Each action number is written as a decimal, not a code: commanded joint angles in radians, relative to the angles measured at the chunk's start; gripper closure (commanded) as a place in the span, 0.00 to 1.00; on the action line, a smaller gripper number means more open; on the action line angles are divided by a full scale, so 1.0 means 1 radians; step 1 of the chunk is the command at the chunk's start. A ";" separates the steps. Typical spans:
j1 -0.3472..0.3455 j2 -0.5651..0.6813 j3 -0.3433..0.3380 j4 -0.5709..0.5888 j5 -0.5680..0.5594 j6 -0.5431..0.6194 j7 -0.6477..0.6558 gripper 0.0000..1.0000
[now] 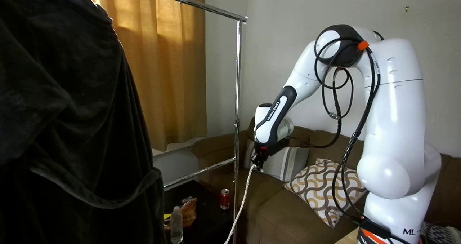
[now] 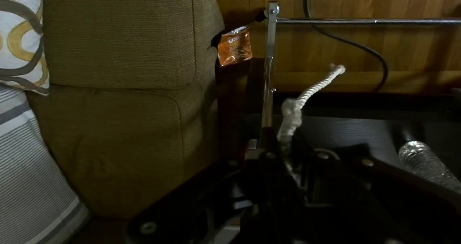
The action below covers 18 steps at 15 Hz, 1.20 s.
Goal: Pick up the white rope and hang it on the bottom rail
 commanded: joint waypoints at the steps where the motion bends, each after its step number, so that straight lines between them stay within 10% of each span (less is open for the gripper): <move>1: -0.004 -0.001 0.003 0.001 0.003 -0.002 -0.004 0.87; 9: -0.016 -0.189 0.137 -0.034 0.186 -0.020 -0.195 0.97; 18: 0.042 -0.233 0.141 0.113 0.271 -0.099 -0.365 0.97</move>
